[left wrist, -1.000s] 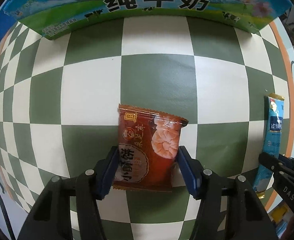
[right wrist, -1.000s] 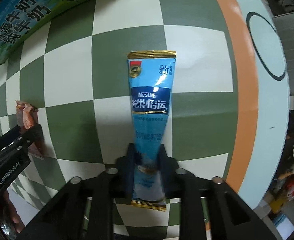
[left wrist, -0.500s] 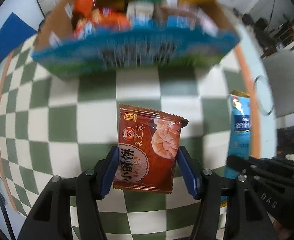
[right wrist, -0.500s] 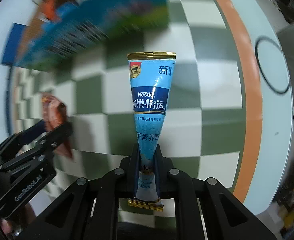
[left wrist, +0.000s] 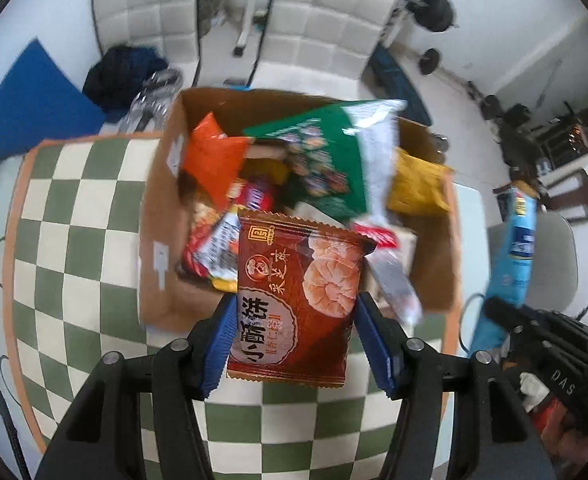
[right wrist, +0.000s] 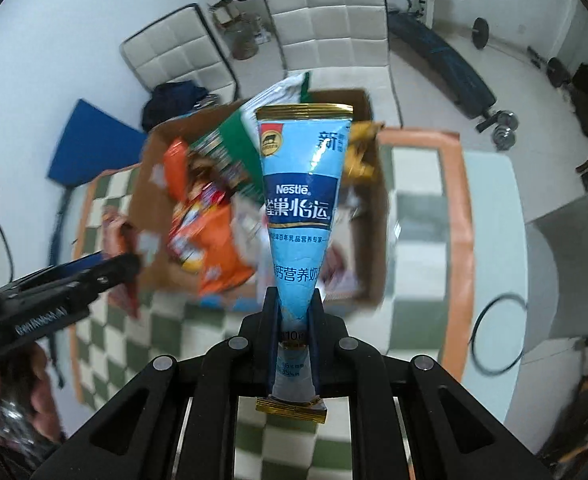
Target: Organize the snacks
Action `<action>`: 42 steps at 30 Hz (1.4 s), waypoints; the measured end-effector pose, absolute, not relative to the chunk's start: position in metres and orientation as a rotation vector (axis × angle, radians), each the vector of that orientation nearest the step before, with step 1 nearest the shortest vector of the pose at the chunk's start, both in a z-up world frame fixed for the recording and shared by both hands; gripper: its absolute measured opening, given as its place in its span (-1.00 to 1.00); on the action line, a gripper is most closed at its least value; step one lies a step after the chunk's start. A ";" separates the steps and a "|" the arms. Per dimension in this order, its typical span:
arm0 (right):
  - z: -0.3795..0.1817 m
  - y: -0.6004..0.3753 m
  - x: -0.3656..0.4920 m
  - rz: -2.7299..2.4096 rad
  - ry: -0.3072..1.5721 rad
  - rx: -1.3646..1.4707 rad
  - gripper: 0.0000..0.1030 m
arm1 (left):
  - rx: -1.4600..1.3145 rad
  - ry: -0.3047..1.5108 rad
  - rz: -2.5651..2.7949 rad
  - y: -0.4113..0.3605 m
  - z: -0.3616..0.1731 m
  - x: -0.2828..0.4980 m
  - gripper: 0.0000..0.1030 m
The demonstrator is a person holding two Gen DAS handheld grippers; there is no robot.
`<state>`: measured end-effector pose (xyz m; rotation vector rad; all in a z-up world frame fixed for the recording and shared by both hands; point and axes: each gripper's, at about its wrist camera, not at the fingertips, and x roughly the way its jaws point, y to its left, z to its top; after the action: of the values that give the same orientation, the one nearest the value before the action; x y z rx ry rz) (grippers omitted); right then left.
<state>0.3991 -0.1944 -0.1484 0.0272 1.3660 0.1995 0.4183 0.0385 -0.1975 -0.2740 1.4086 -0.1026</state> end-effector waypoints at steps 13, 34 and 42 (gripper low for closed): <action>-0.251 -0.192 0.481 0.089 1.501 -0.050 -0.73 | -0.263 1.595 -0.036 0.058 -0.281 0.464 0.10; -0.255 -0.193 0.475 0.071 1.537 -0.037 0.66 | -0.226 1.585 -0.019 0.057 -0.272 0.460 0.63; -0.244 -0.182 0.460 0.098 1.488 0.005 0.84 | -0.122 1.493 0.004 0.046 -0.250 0.449 0.82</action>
<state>0.4603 -0.1824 -0.2437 0.0046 1.4885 0.0975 0.4488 0.0464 -0.2503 -0.1219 1.4933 0.0042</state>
